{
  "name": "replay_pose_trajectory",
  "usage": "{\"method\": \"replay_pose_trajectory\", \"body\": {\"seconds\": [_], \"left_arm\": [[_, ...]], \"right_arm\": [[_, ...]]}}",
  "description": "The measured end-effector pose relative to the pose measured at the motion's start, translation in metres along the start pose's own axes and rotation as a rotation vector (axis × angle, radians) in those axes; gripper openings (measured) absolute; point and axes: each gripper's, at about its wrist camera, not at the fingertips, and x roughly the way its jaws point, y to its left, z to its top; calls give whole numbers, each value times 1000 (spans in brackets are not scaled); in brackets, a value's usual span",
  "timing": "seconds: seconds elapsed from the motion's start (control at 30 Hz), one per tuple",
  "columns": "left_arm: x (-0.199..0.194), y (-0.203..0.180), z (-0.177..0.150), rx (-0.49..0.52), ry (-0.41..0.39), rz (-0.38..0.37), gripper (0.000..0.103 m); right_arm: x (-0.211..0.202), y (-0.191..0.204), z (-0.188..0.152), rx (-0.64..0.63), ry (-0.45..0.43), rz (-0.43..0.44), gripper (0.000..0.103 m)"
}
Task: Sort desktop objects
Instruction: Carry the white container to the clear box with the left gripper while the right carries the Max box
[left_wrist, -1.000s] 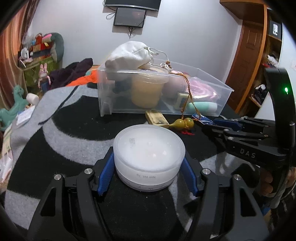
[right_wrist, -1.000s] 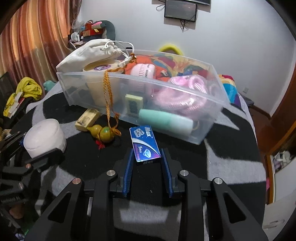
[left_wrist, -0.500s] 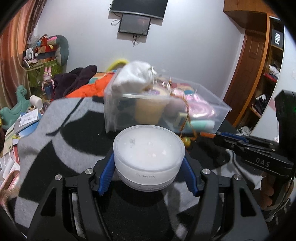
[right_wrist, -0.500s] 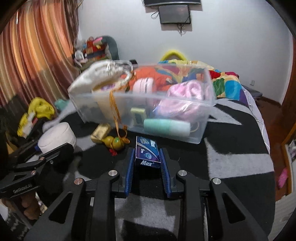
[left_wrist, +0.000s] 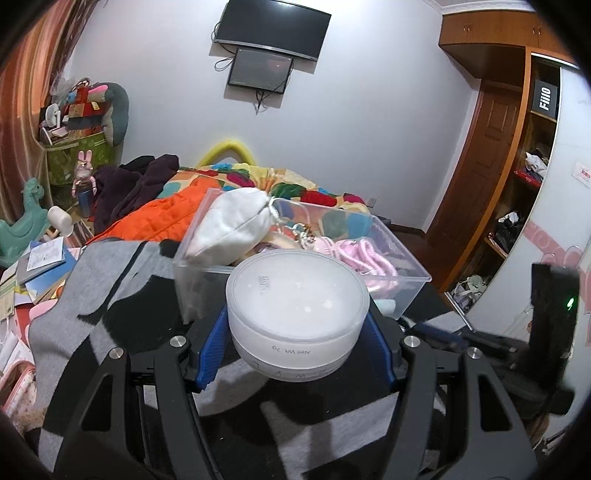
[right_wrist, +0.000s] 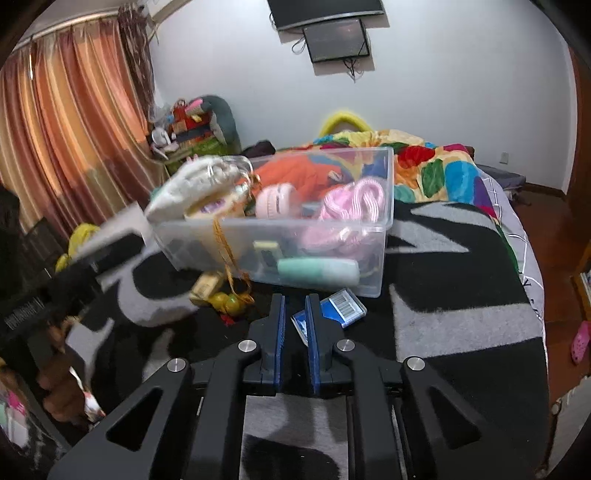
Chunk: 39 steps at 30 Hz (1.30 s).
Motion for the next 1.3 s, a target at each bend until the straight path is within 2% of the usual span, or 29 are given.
{"method": "replay_pose_trajectory", "body": {"seconds": [0.03, 0.07, 0.13, 0.17, 0.2, 0.3, 0.5, 0.53, 0.6, 0.8, 0.93, 1.17, 1.3], "left_arm": [[1, -2, 1, 3, 1, -2, 65], [3, -4, 1, 9, 3, -4, 65], [6, -8, 3, 21, 8, -3, 65], [7, -10, 5, 27, 9, -4, 65], [8, -12, 8, 33, 9, -4, 65], [10, -15, 13, 48, 3, -10, 65], [14, -28, 27, 87, -11, -17, 65], [15, -30, 28, 94, -12, -17, 65], [19, -34, 31, 109, -12, -15, 65], [39, -38, 42, 120, 27, -27, 65], [50, -35, 45, 95, 58, -44, 65], [72, -27, 51, 28, 127, -98, 65], [83, -26, 56, 3, 165, -135, 65]], "right_arm": [[2, -1, -2, -5, 12, -10, 11], [5, -2, -4, -3, 20, -17, 16], [5, -5, -6, 9, 12, -20, 38], [5, -7, -7, 7, -3, -31, 56], [3, -6, -8, -2, -18, -46, 63], [8, -2, -5, -63, -8, -76, 63], [44, -5, -1, -112, 116, -124, 62], [46, -6, -1, -108, 112, -122, 61], [43, -6, -1, -118, 95, -122, 49], [28, -15, -3, -68, 66, -43, 49], [3, -22, -2, -37, 6, -11, 49], [-30, -27, 18, -30, -95, 1, 49], [-27, -24, 34, -45, -123, -25, 49]]}}
